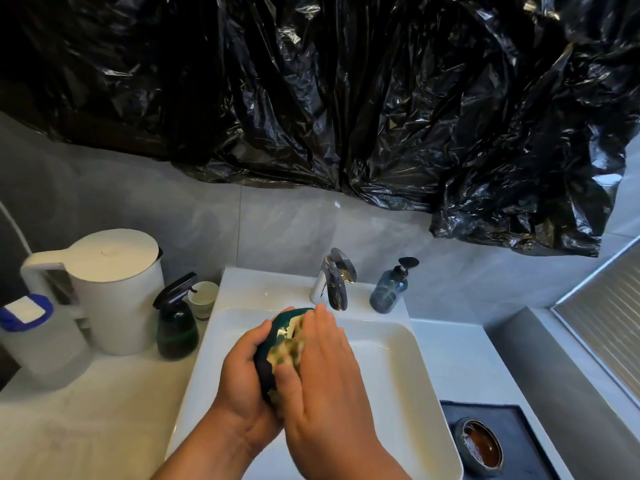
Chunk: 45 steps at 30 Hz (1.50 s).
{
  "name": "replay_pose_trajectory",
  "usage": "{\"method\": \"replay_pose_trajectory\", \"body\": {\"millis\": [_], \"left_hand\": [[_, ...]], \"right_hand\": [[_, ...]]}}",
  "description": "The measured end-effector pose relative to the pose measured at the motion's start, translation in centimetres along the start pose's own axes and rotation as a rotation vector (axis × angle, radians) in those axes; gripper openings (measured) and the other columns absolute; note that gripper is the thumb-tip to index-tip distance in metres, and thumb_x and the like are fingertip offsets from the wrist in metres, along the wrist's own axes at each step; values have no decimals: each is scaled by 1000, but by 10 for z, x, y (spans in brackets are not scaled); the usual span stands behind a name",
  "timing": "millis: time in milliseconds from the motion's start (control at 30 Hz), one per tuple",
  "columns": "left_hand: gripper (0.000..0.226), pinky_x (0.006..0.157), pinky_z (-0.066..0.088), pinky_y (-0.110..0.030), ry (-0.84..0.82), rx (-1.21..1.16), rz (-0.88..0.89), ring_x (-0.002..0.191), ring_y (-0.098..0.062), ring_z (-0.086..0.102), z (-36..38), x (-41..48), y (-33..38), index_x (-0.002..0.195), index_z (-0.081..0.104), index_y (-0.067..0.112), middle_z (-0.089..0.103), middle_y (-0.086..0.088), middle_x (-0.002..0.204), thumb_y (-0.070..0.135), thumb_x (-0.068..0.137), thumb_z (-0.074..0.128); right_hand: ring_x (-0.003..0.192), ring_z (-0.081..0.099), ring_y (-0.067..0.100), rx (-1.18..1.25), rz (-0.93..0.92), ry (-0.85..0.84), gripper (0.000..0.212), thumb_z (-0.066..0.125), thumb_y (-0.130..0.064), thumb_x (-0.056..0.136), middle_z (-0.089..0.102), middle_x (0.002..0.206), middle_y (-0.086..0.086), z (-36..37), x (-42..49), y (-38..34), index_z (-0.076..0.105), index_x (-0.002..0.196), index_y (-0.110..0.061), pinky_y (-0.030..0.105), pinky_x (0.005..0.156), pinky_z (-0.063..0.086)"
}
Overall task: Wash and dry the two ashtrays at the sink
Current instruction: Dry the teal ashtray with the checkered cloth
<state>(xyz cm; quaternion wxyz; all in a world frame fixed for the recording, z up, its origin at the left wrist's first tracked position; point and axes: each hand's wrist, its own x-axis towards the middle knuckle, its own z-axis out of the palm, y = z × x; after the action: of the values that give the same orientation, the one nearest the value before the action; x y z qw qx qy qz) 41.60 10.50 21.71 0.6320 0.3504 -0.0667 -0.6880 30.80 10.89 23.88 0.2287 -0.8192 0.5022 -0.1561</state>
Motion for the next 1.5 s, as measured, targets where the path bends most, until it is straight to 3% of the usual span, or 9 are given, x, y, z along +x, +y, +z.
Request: {"method": "replay_pose_trajectory", "body": {"millis": [33, 100, 167, 333, 567, 800, 1067, 1300, 1500], "left_hand": [[48, 77, 58, -39, 10, -5, 9, 84, -33, 75, 0, 1, 0, 94, 79, 1, 76, -21, 99, 37, 90, 49], [53, 67, 61, -37, 16, -17, 19, 80, -33, 76, 0, 1, 0, 84, 81, 3, 76, -20, 95, 38, 95, 43], [56, 58, 61, -35, 28, -21, 31, 75, -32, 76, 0, 0, 0, 77, 81, 4, 77, -20, 92, 37, 97, 41], [50, 90, 53, -46, 14, 11, 16, 94, -38, 74, -2, 0, 2, 91, 80, 2, 73, -26, 109, 38, 94, 45], [44, 86, 55, -44, 23, -27, 101, 93, -36, 72, 3, 0, 6, 126, 65, 10, 72, -23, 112, 31, 91, 49], [43, 70, 60, -37, 104, -86, 119, 87, -31, 75, -2, 6, 7, 127, 65, 15, 75, -16, 108, 38, 94, 50], [45, 80, 58, -39, -4, -51, 22, 100, -31, 72, -2, 1, 2, 133, 60, 9, 71, -19, 120, 27, 95, 43], [48, 82, 58, -39, -134, -10, 12, 101, -27, 73, -1, -3, -5, 122, 68, 13, 72, -16, 118, 26, 79, 54], [49, 86, 51, -44, -69, 119, 150, 100, -32, 73, 3, -5, -7, 124, 65, 22, 75, -14, 112, 24, 76, 55]], "right_hand": [[152, -18, 4, -42, -12, -33, 96, -2, -78, 78, -29, 155, -20, 3, -2, 0, -12, 158, -26, 25, 123, -6], [152, 22, 15, -126, -46, -33, 85, 25, -59, 87, 18, 166, -2, 10, -8, -1, 19, 158, -13, 27, 118, 18], [139, 45, 17, -147, -55, -32, 73, 39, -48, 83, 50, 151, 4, 13, -12, -1, 39, 146, -12, 30, 109, 30], [149, -23, -1, 5, -32, -22, 92, 8, -66, 73, -24, 161, -20, 7, -3, 0, -10, 158, -33, 26, 124, -6], [154, 14, 13, 190, 71, 47, 88, 15, -81, 87, 17, 166, -5, 13, 13, 13, 9, 159, -31, 44, 121, 29], [141, -20, -17, 181, 53, -46, 65, 27, -51, 99, -15, 153, -33, 18, -11, -2, -1, 156, -39, 8, 117, -9], [139, -24, -20, 179, -12, 47, 66, 19, -54, 86, -28, 141, -43, 12, -2, -13, -19, 139, -48, 11, 119, -7], [150, -6, -8, 336, 29, 85, 72, 18, -63, 90, -5, 163, -25, 6, 29, 8, 4, 156, -38, 24, 126, 4], [132, 54, 12, 751, 263, 165, 85, 30, -89, 74, 56, 145, -7, 22, 43, 32, 38, 148, -47, 44, 113, 43]]}}
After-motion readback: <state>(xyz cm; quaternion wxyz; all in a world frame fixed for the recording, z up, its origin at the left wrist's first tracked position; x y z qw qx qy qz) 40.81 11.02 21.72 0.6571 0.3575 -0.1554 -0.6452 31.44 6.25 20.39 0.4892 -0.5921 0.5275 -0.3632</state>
